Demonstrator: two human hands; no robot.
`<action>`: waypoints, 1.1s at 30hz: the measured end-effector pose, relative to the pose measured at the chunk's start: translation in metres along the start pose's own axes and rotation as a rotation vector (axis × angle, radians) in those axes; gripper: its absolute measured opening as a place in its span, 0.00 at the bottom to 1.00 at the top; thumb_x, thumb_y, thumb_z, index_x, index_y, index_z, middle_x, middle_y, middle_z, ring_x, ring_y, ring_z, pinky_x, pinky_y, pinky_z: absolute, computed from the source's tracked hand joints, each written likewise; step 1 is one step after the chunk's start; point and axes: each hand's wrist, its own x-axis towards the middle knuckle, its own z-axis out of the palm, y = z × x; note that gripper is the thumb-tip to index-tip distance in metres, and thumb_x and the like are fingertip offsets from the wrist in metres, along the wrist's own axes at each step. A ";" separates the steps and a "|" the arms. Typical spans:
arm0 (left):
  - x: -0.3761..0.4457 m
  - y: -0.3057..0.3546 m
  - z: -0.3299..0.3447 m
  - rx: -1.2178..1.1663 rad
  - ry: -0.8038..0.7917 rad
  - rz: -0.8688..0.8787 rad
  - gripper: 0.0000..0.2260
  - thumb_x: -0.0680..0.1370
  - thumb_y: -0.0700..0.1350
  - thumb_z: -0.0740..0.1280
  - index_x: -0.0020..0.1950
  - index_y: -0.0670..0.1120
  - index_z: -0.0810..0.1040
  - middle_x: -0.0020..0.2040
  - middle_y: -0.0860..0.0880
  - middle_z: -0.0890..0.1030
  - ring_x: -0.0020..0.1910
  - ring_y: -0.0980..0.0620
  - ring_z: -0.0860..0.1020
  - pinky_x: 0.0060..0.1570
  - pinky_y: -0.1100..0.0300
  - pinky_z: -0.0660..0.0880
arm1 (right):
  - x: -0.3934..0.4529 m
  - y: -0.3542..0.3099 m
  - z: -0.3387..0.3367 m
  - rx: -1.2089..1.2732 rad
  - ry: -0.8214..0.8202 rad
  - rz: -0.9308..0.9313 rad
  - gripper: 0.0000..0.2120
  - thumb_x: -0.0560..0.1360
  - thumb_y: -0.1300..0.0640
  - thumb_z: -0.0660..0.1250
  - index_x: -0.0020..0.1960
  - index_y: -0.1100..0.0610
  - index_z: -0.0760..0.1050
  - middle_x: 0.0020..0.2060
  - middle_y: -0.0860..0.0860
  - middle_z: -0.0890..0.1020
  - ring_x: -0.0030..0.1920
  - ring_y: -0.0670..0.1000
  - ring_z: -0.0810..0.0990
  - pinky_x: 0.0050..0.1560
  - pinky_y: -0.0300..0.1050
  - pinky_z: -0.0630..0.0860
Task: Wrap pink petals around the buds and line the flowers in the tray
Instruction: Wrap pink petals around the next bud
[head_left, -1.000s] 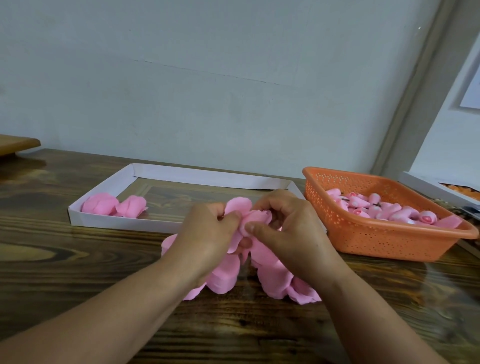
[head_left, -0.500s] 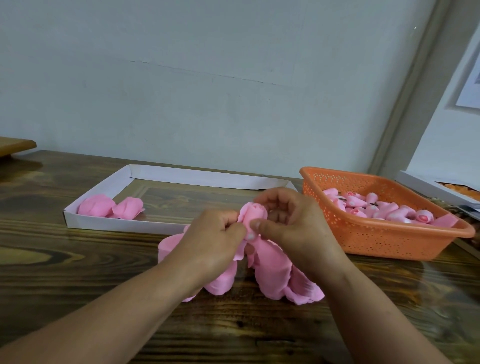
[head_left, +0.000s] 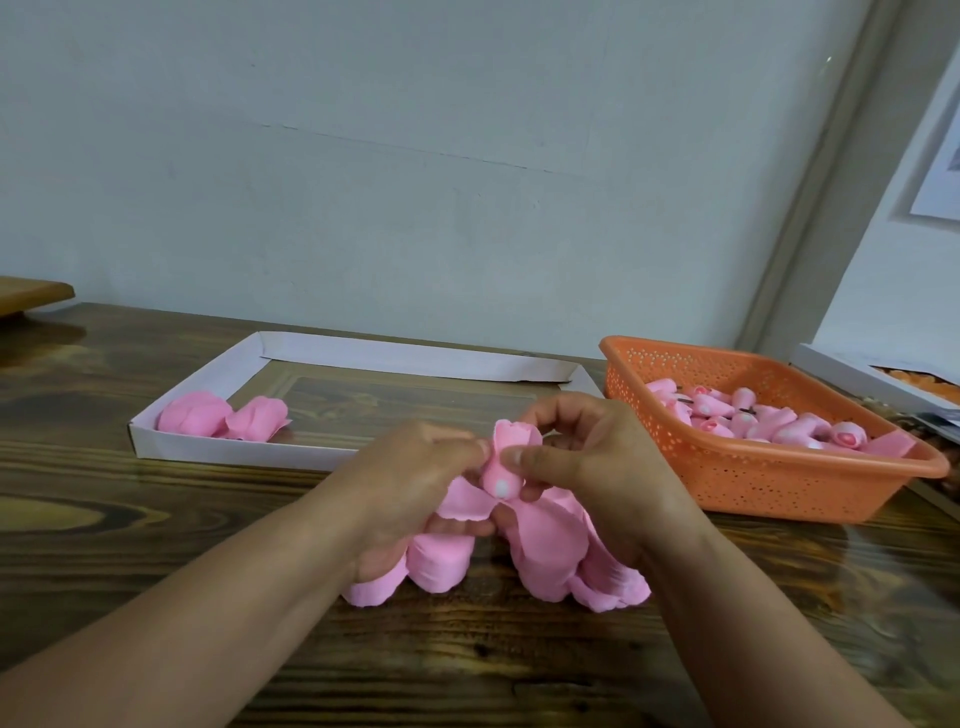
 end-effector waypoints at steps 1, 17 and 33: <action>0.001 -0.001 0.000 -0.023 -0.017 -0.006 0.13 0.81 0.42 0.61 0.46 0.38 0.83 0.44 0.41 0.85 0.41 0.48 0.82 0.38 0.59 0.80 | 0.000 0.000 0.000 -0.011 -0.003 -0.006 0.08 0.68 0.70 0.72 0.39 0.59 0.77 0.26 0.51 0.80 0.24 0.48 0.77 0.30 0.41 0.75; 0.003 -0.006 0.000 0.132 -0.041 0.030 0.13 0.77 0.51 0.65 0.46 0.44 0.84 0.44 0.47 0.86 0.47 0.51 0.83 0.42 0.63 0.76 | -0.002 0.001 0.010 -0.212 0.070 -0.026 0.07 0.74 0.60 0.69 0.39 0.62 0.76 0.30 0.64 0.81 0.23 0.48 0.72 0.25 0.38 0.68; 0.005 -0.008 0.007 -0.550 -0.055 -0.027 0.10 0.76 0.27 0.58 0.56 0.29 0.72 0.51 0.33 0.82 0.51 0.45 0.84 0.46 0.58 0.81 | 0.004 0.007 0.001 -0.193 0.473 -0.078 0.10 0.73 0.64 0.66 0.33 0.58 0.75 0.25 0.60 0.78 0.24 0.53 0.71 0.29 0.51 0.73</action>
